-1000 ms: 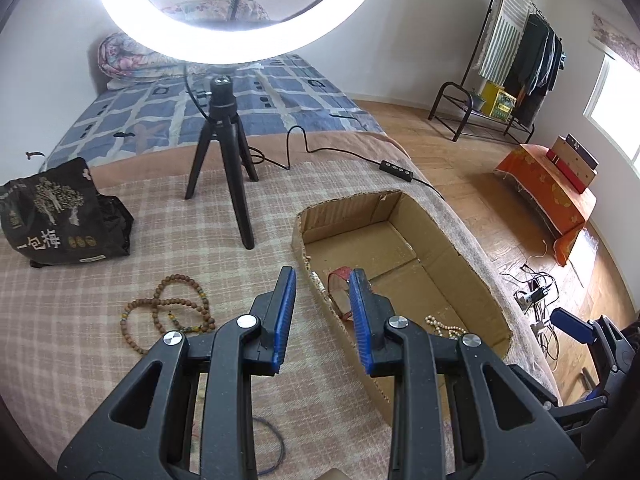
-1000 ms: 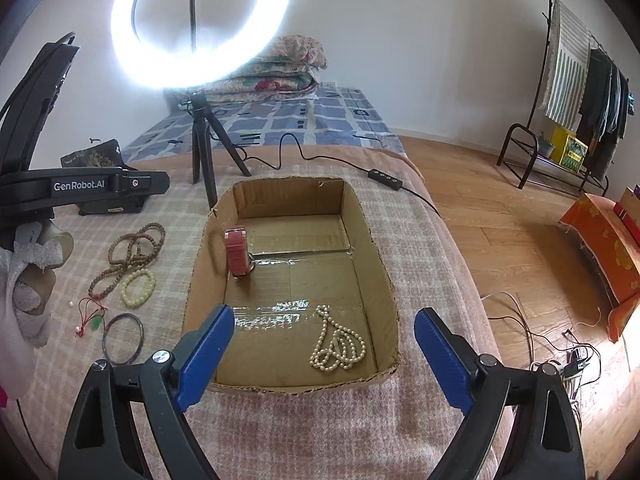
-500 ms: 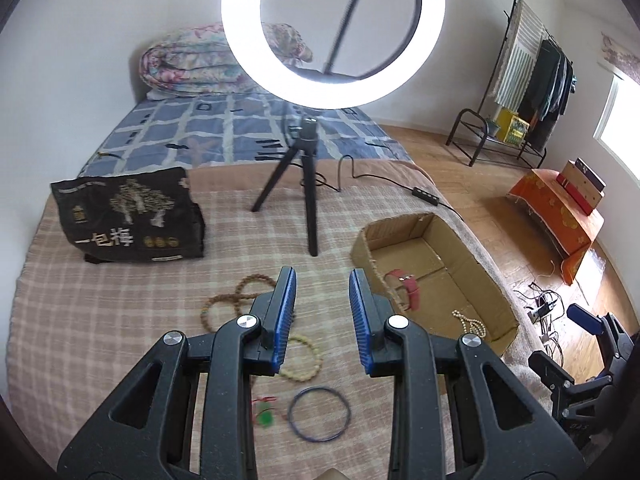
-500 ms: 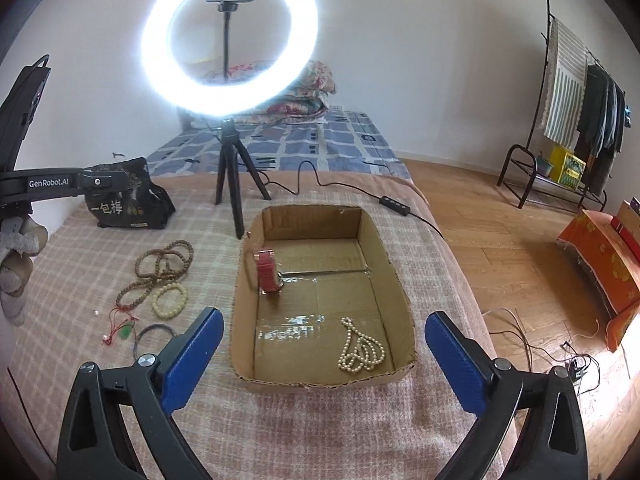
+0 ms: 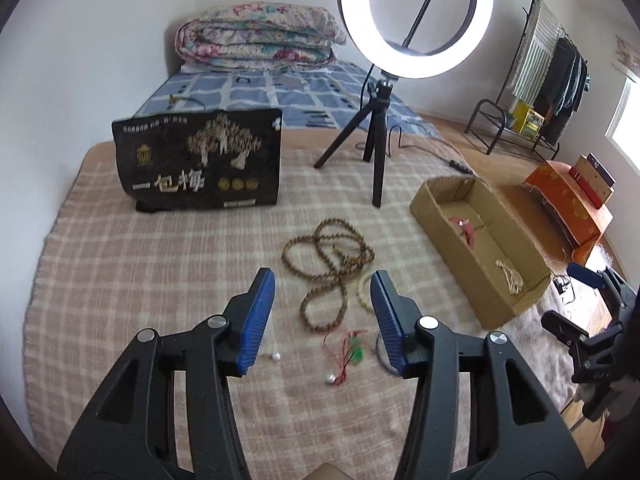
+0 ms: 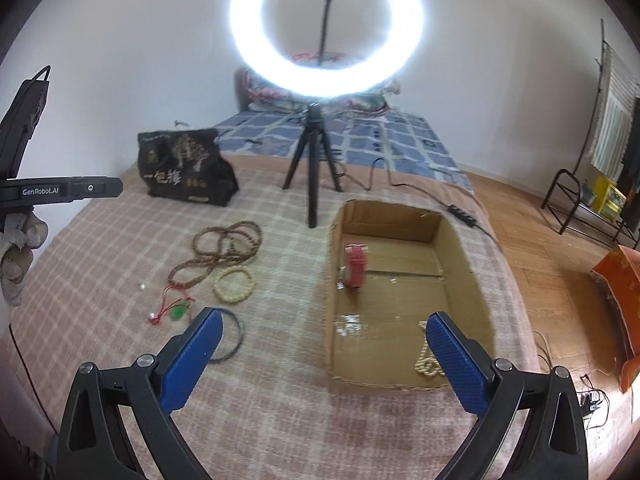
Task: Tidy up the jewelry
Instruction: 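Move both tools back toward the remaining jewelry on the blanket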
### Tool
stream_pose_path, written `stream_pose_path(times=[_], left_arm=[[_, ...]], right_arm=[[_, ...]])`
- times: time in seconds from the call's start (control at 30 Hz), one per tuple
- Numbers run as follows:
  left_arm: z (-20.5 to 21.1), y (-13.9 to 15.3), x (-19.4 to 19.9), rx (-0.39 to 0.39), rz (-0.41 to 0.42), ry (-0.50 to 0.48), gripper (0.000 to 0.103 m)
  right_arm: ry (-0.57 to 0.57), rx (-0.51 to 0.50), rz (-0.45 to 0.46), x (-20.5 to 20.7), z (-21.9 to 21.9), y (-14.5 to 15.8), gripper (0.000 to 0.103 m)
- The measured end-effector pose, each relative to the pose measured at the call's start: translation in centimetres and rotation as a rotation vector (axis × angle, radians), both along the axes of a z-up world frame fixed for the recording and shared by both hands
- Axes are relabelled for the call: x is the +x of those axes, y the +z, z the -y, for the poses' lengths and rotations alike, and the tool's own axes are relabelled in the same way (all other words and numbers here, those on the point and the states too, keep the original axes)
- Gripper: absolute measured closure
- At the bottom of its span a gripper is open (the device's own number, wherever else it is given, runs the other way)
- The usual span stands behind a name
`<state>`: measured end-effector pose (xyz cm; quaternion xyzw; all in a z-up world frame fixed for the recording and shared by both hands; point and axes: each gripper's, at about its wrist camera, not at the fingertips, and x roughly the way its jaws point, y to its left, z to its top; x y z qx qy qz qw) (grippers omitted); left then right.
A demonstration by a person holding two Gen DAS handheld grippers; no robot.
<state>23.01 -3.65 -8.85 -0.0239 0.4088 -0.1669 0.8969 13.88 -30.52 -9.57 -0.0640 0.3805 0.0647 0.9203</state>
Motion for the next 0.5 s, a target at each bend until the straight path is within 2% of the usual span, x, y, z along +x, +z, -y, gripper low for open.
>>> stream_pose_path(times=[0.27, 0.5], left_arm=[[-0.1, -5.5, -1.7, 0.022, -0.084, -0.066, 0.052], [0.5, -8.6, -2.6, 0.028, -0.133, -0.117, 0.052]], right_arm=[[0.089, 0.020, -0.083, 1.0, -3.2, -4.0, 0.000], [0.141, 0.005, -0.131, 1.4, -5.2, -7.2, 0.000]])
